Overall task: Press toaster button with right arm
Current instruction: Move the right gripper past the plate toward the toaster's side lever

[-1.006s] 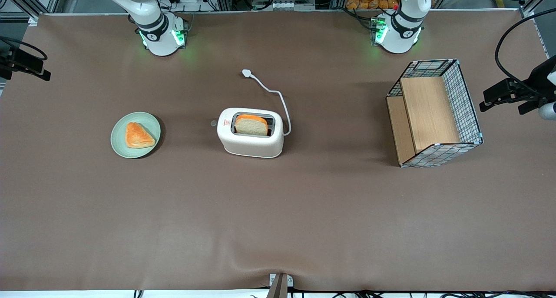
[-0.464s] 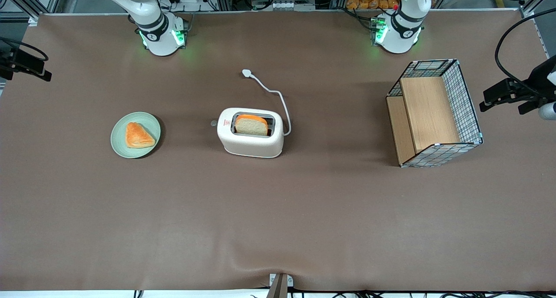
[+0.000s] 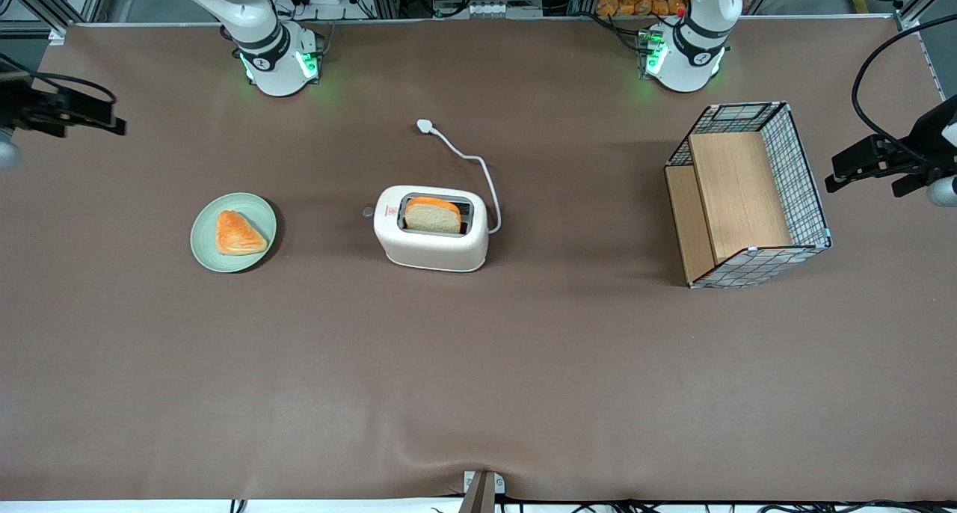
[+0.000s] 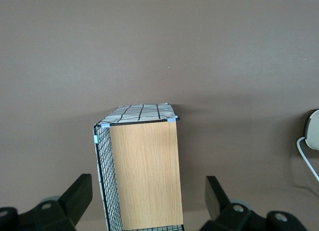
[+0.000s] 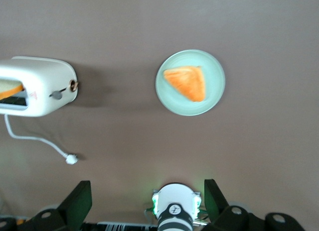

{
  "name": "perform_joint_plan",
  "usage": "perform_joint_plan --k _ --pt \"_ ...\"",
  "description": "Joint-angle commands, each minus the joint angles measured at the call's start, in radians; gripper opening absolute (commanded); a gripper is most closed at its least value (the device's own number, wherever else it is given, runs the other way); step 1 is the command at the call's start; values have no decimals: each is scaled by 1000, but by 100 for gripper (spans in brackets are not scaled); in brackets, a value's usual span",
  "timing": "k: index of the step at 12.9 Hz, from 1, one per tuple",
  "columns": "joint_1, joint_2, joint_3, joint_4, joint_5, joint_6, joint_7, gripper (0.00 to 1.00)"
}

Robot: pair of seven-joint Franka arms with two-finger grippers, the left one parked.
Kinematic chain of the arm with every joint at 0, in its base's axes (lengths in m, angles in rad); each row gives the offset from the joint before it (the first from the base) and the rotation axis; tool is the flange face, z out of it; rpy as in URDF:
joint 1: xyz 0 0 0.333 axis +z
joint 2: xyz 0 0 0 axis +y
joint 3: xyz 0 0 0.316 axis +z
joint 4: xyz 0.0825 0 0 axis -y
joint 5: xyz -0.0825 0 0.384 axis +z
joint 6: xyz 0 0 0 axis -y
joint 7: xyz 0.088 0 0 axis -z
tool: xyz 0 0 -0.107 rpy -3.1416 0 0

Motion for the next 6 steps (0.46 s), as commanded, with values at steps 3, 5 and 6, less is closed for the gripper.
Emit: perform_joint_plan --k 3,5,6 --pt "12 72 1 -122 169 5 -4 100" --pt "35 112 1 -144 218 22 4 100" --pt "49 129 1 -154 226 40 5 100"
